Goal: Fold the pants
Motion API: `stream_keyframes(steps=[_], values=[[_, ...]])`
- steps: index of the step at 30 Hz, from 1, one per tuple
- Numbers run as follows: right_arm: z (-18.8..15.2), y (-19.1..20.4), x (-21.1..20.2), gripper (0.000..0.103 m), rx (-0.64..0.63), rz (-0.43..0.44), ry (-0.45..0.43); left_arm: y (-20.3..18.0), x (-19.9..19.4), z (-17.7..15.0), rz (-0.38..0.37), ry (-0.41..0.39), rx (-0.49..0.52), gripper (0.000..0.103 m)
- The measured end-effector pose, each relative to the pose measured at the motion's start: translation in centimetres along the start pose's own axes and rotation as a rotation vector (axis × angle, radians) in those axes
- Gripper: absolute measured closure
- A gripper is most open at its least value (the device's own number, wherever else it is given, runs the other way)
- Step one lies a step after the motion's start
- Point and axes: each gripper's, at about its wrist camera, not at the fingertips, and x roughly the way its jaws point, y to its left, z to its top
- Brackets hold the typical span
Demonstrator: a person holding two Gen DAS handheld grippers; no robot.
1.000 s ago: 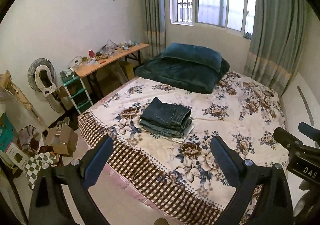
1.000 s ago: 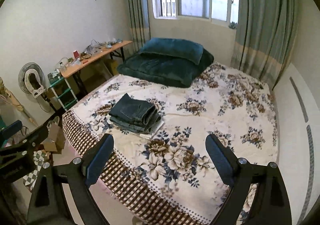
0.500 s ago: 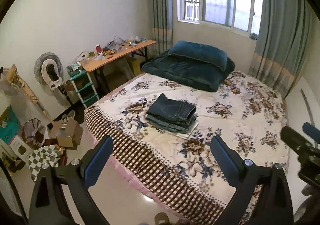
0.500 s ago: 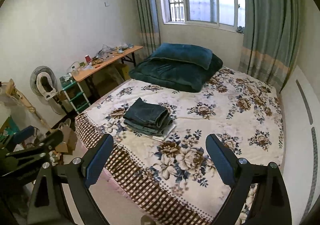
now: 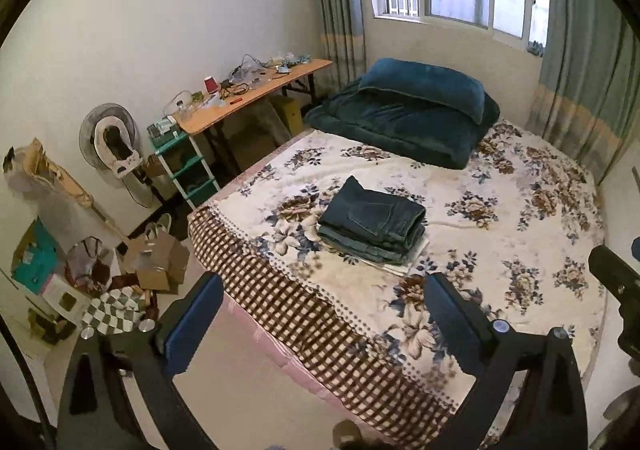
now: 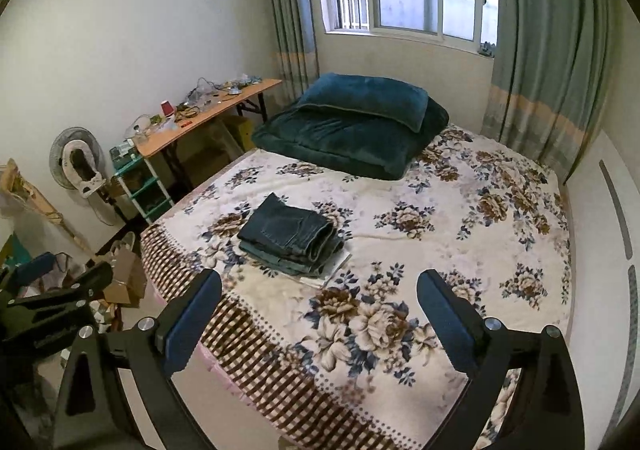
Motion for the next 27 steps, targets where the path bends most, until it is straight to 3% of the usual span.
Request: stream_keyframes(steps=[14,27], values=[[4.5,0.4,6.4,0.003,0.003,-0.03,0.077,0.1,2.4,3.7,-0.043,0.038,-0.015,0.0],[5.1,0.6,7.2,0.003,0.007,-0.024,0.084,-0.1,2.5,4.2,-0.051,0.01,-0.015,0.0]])
